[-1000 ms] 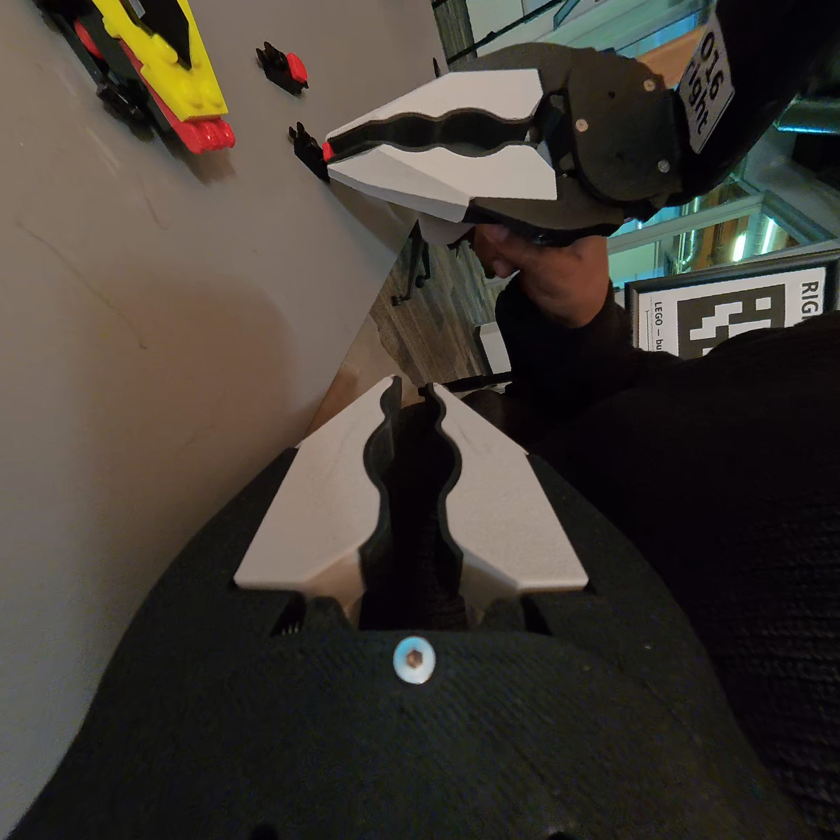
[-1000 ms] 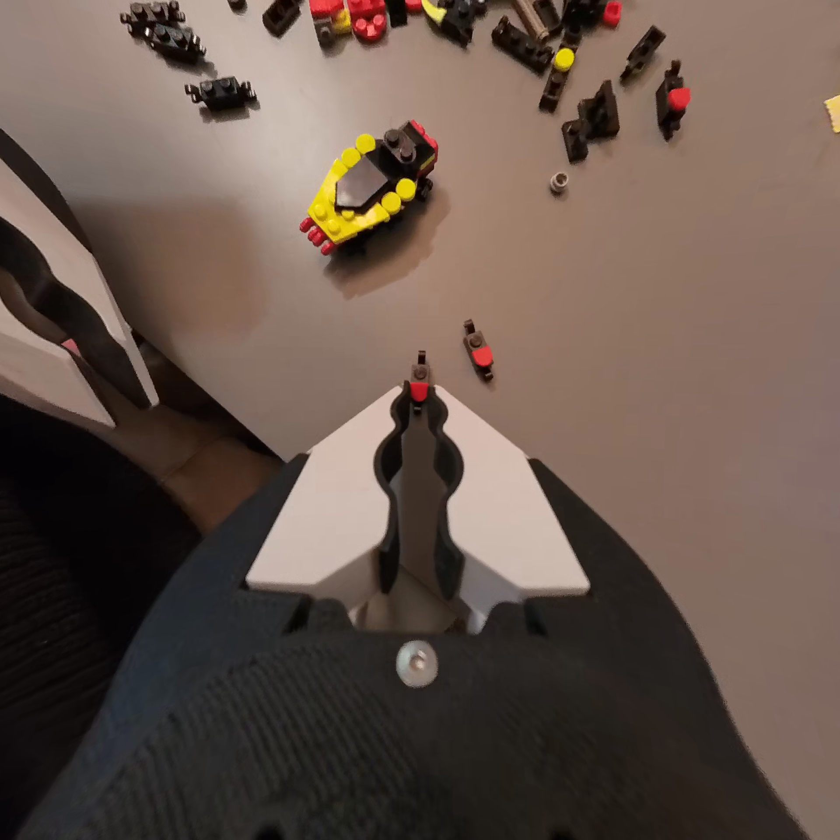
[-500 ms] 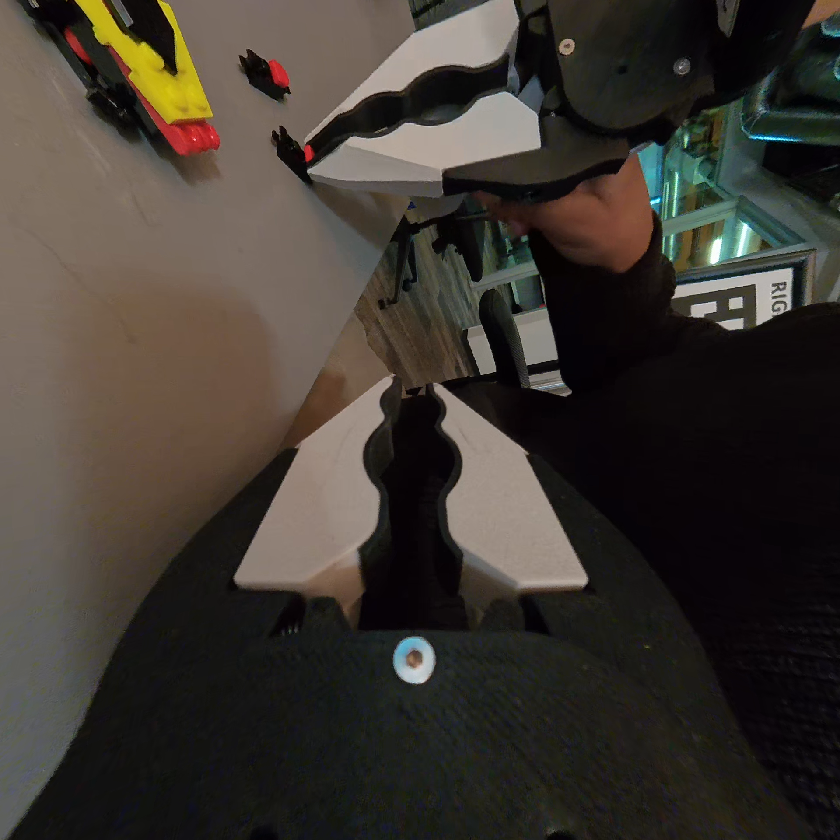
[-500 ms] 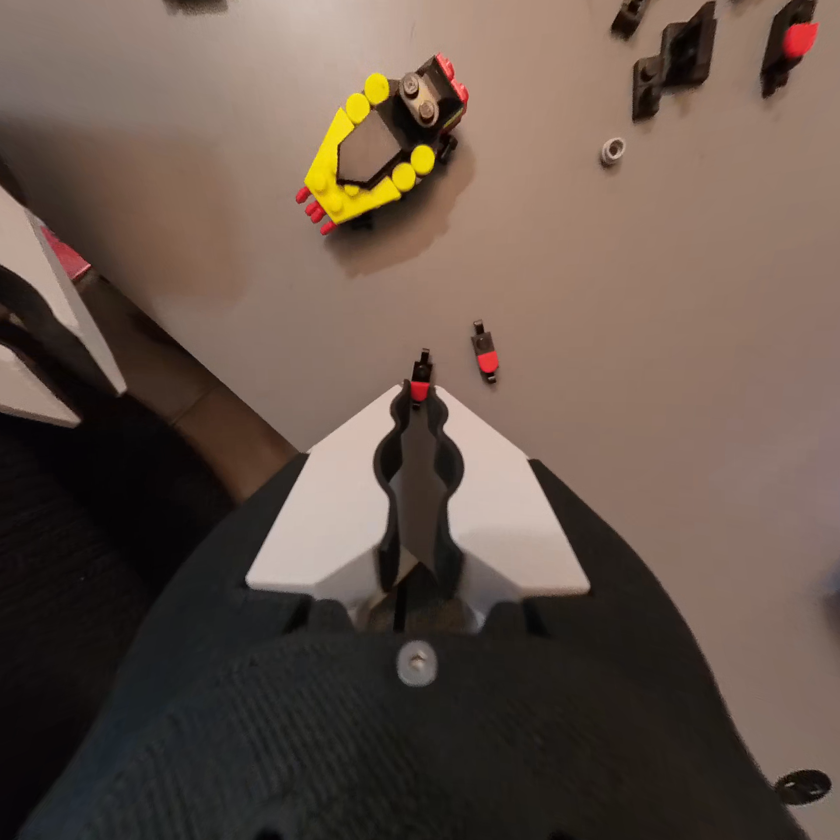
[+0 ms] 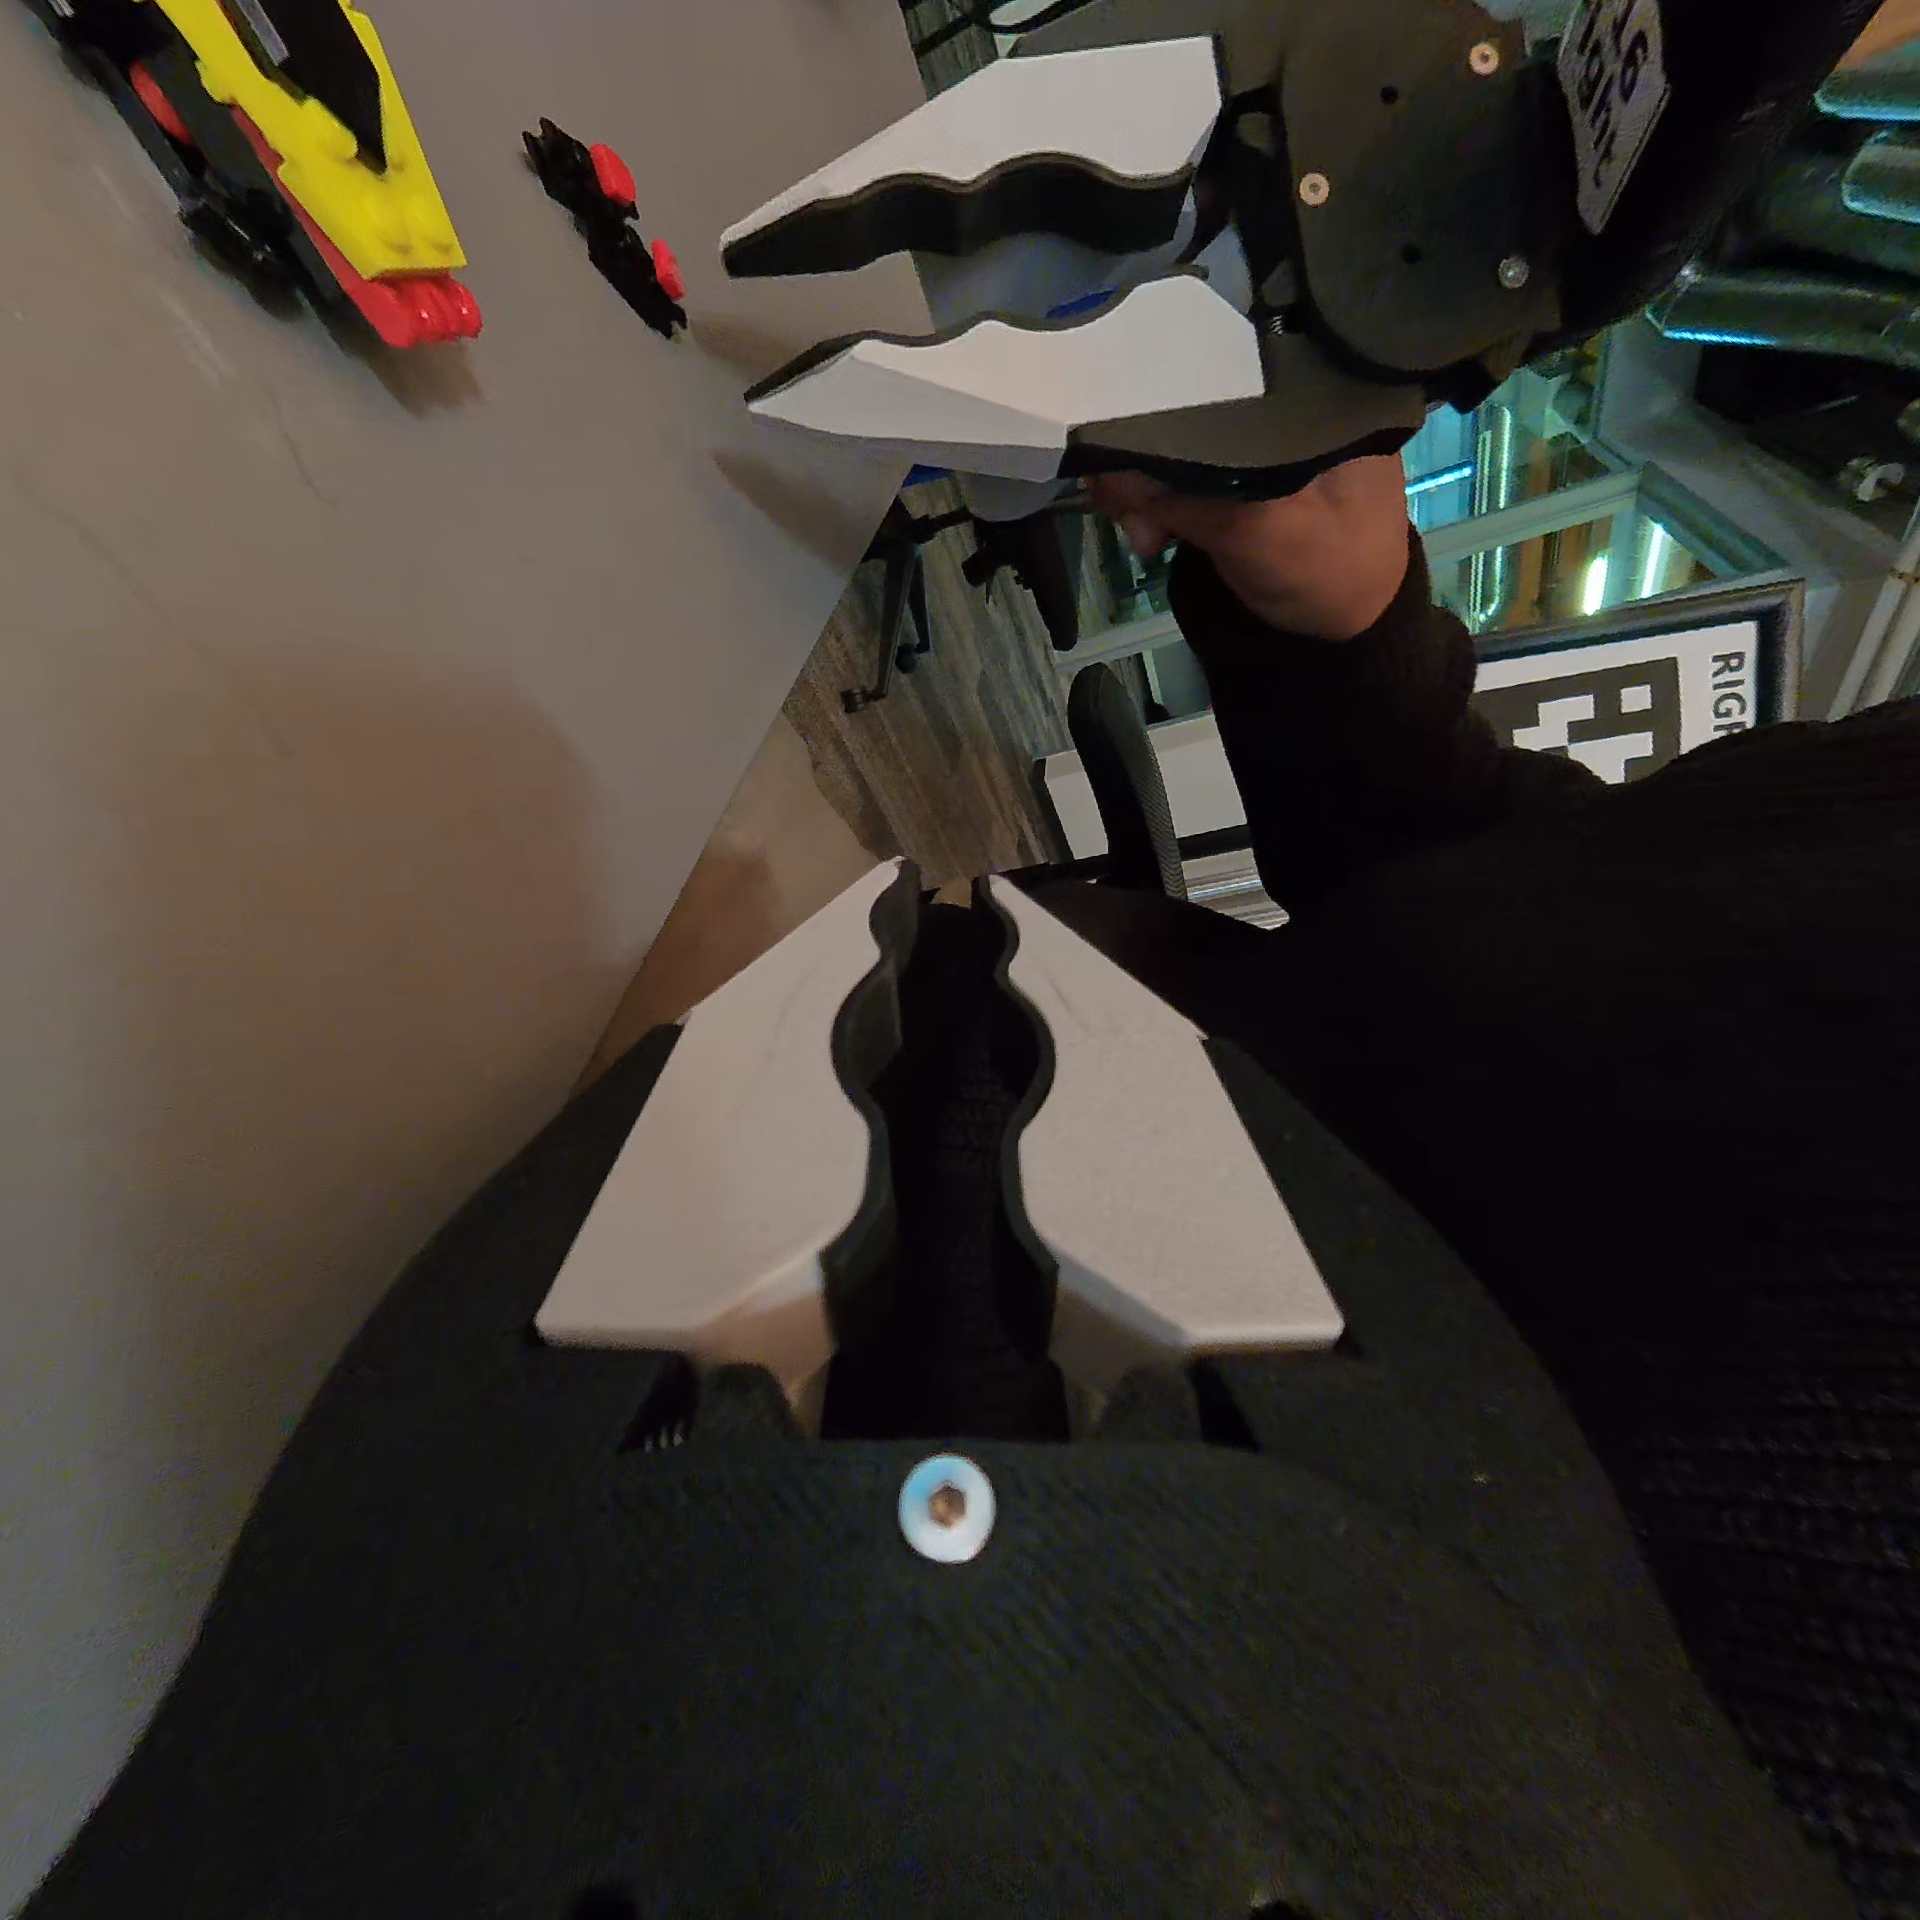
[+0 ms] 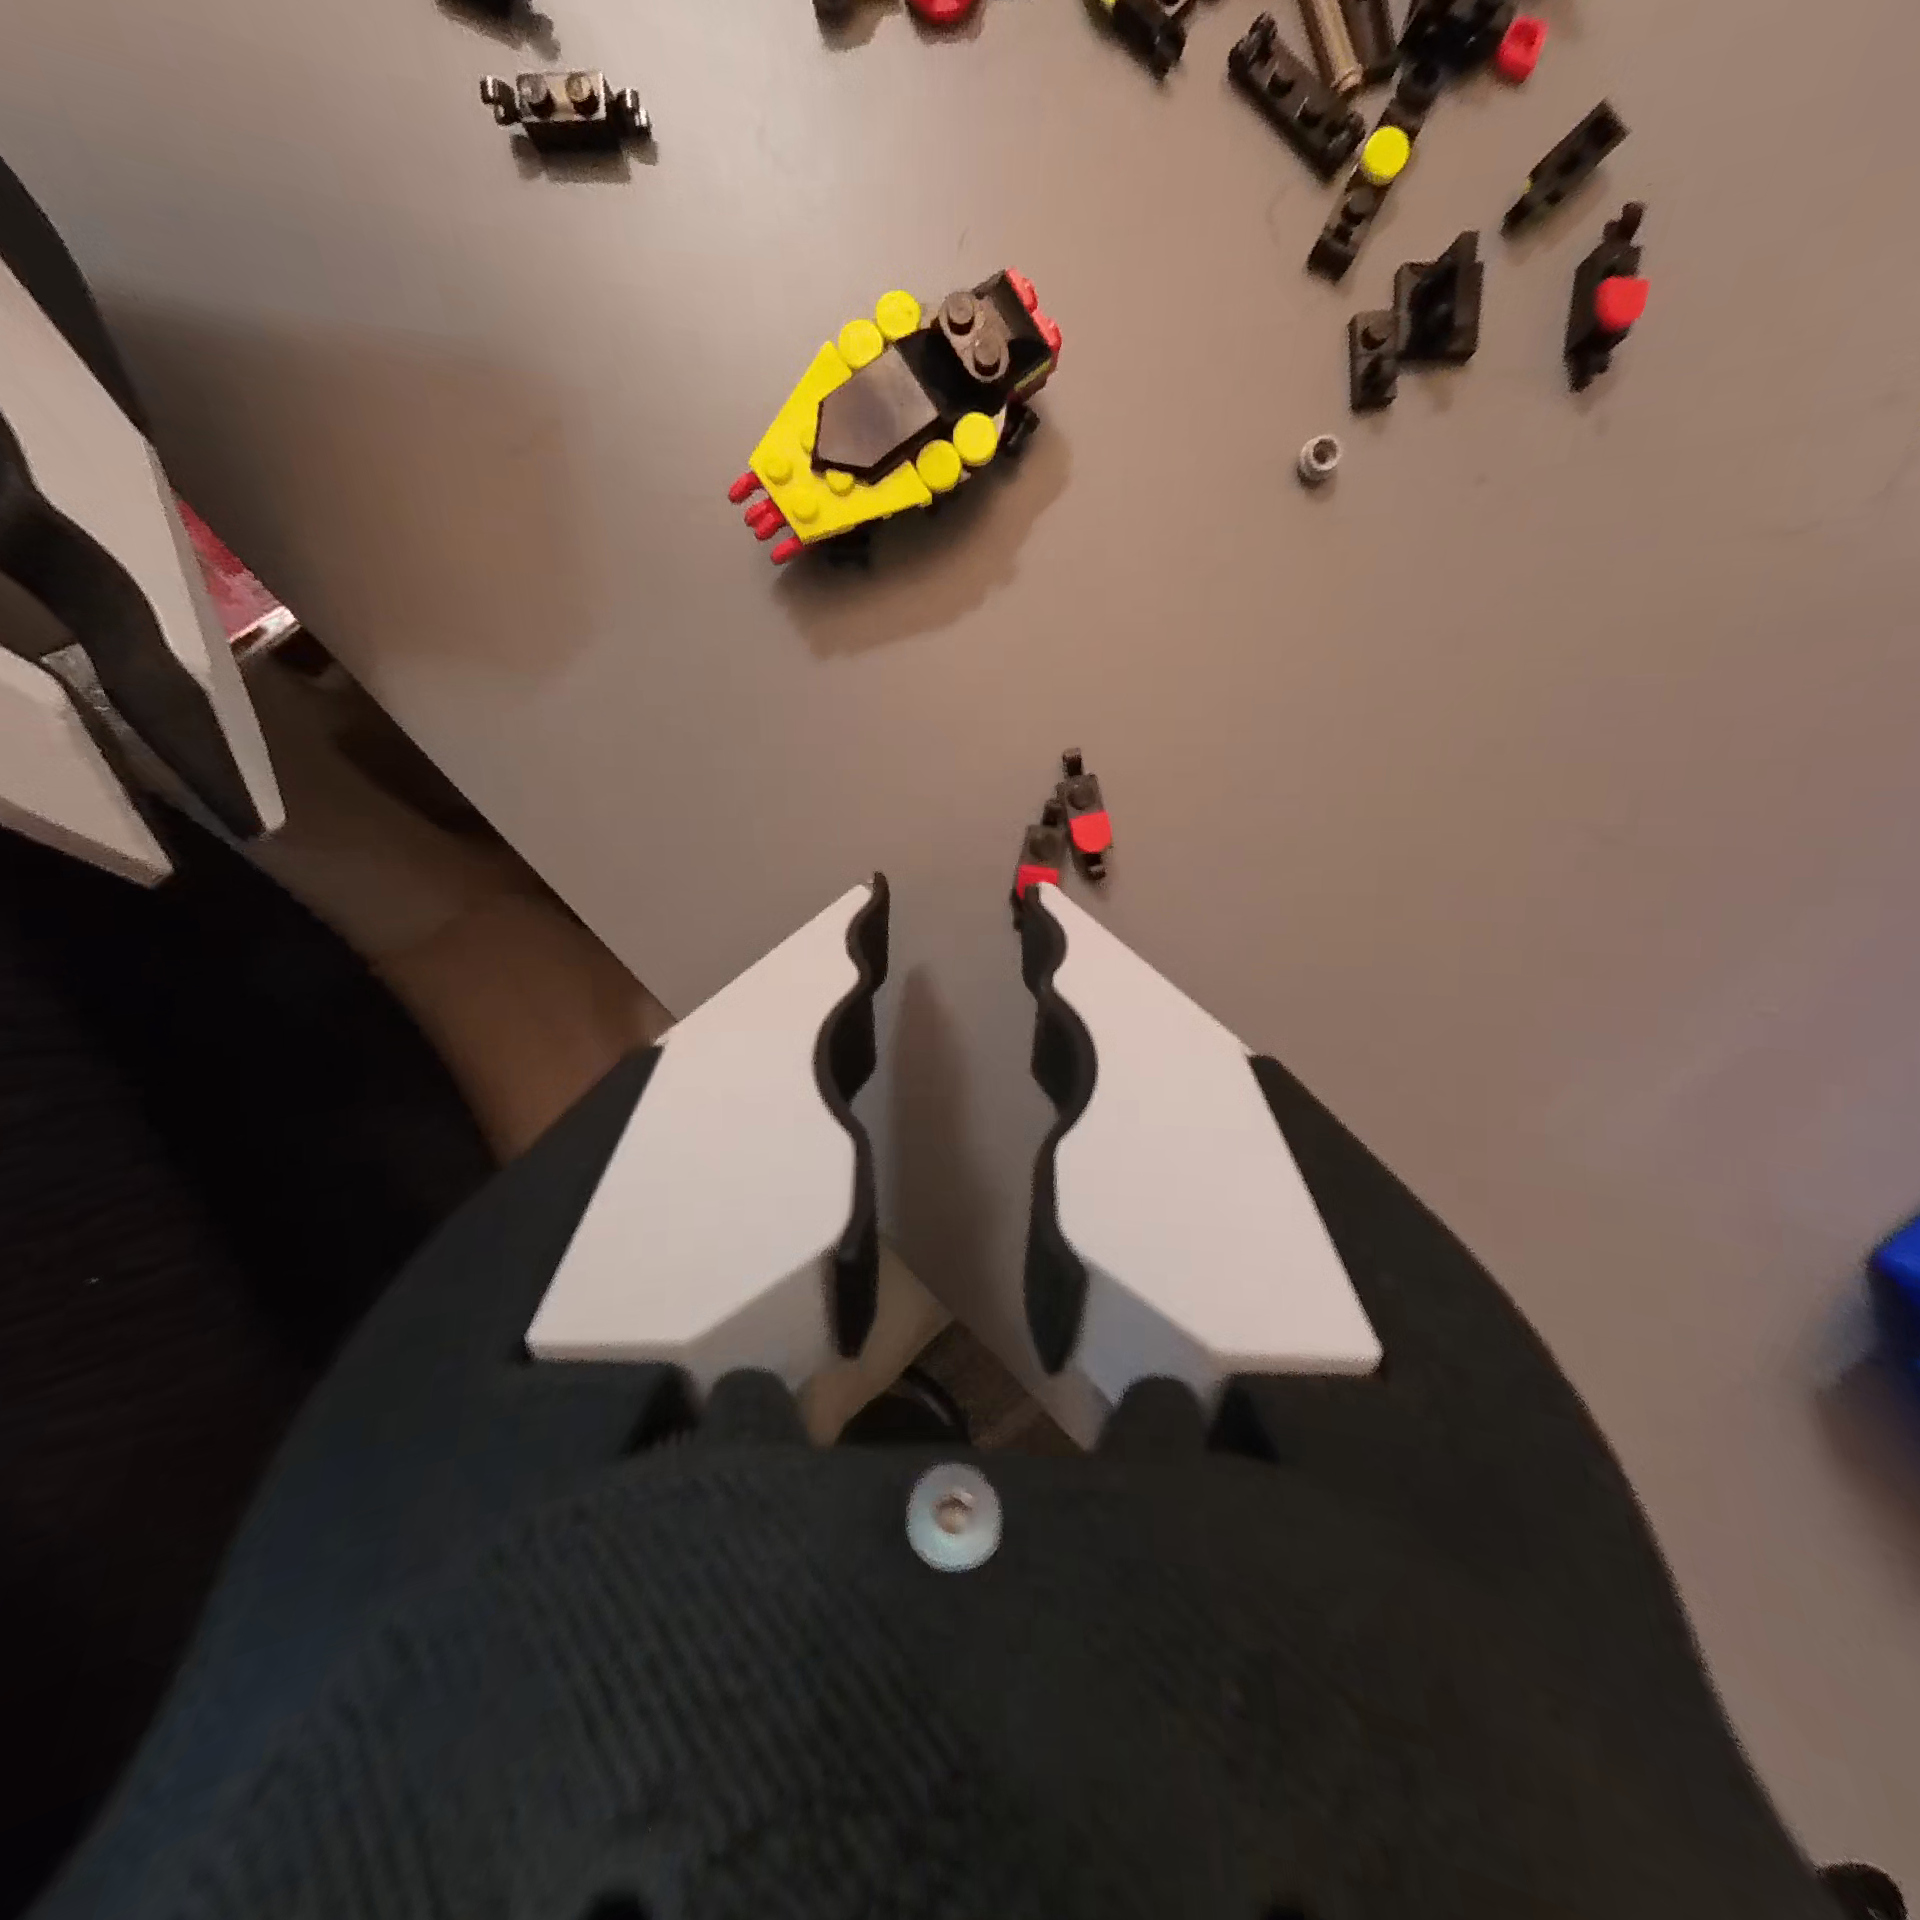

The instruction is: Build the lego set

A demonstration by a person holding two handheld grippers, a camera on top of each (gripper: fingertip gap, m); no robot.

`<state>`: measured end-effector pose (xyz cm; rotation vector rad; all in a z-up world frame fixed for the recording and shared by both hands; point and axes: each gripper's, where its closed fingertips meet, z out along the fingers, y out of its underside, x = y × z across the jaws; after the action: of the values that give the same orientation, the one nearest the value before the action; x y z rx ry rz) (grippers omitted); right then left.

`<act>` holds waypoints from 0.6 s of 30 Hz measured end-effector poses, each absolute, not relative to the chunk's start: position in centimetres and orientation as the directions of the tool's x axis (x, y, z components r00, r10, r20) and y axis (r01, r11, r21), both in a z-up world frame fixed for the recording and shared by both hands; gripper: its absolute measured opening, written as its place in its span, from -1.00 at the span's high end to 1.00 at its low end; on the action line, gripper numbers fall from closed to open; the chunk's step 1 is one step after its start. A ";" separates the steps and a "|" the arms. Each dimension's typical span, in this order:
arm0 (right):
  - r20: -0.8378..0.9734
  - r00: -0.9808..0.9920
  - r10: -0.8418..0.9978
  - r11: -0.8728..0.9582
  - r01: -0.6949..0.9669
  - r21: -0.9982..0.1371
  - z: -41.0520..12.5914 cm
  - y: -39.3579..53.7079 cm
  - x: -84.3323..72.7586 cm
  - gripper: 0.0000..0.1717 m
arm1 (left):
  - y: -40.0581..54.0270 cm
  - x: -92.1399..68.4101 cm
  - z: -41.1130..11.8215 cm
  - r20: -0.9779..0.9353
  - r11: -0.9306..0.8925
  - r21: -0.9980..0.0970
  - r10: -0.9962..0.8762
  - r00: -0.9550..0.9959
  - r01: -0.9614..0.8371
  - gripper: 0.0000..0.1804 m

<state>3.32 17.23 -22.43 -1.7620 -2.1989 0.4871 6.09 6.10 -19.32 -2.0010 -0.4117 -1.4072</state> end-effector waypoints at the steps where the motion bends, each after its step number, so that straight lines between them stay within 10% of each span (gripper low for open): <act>1: 0.010 -0.214 0.977 0.197 0.882 -0.429 -22.6 17.4 3.3 0.72 | 6.1 6.1 -19.4 0.921 -0.741 -0.325 -0.107 0.375 0.588 0.90; 18: 0.105 -0.051 0.993 0.100 0.842 -0.530 -20.5 23.8 4.2 0.99 | 6.3 5.9 -19.7 0.924 -0.741 -0.314 -0.095 0.370 0.594 0.91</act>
<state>4.24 23.83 -20.48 -1.7914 -1.9447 0.4571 5.89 6.28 -19.69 -2.0048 -0.4290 -1.4102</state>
